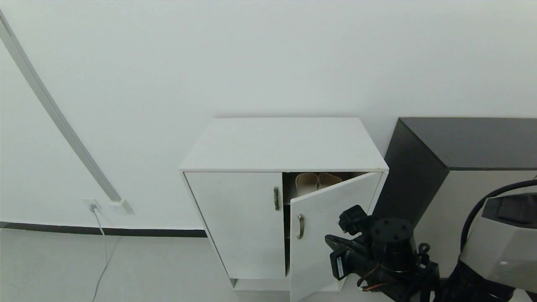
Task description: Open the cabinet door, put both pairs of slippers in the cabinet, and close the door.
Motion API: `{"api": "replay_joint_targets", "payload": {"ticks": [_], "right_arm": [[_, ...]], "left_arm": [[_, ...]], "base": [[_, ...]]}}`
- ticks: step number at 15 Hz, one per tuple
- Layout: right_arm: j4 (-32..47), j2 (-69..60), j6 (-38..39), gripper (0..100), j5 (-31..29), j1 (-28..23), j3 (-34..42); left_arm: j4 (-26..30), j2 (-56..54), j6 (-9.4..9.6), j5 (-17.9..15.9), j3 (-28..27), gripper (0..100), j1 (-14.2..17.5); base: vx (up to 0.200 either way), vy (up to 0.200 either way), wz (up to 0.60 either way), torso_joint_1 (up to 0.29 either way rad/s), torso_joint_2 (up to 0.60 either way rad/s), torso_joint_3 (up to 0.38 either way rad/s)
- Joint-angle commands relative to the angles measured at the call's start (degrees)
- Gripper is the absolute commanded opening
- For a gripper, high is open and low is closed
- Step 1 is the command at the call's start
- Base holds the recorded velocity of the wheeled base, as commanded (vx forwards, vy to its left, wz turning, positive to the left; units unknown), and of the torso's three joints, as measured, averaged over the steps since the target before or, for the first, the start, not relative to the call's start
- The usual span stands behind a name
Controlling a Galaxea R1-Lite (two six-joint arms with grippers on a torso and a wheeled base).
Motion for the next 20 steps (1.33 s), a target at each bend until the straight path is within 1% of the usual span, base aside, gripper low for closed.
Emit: {"api": "replay_joint_targets", "payload": {"ticks": [1, 4, 7, 20], "right_arm": [[-2.2, 4.4, 0.0, 0, 0.2, -0.2, -0.1], [-2.9, 7.4, 0.0, 0, 0.2, -0.3, -3.1], [-2.8, 10.2, 0.0, 0, 0.2, -1.5, -8.1], [-2.3, 18.0, -1.3, 0, 0.2, -5.7, -19.8]], "left_arm": [[0.0, 0.0, -0.05, 0.0, 0.0, 0, 0.0], [0.0, 0.0, -0.05, 0.0, 0.0, 0, 0.0], [0.0, 0.0, -0.05, -0.1, 0.0, 0, 0.0], [0.0, 0.0, 0.13, -0.1, -0.1, 0, 0.0]], "base": [[0.0, 0.0, 0.0, 0.0, 0.0, 0.0], [0.0, 0.0, 0.0, 0.0, 0.0, 0.0], [0.0, 0.0, 0.0, 0.0, 0.0, 0.0], [0.0, 0.0, 0.0, 0.0, 0.0, 0.0]]}}
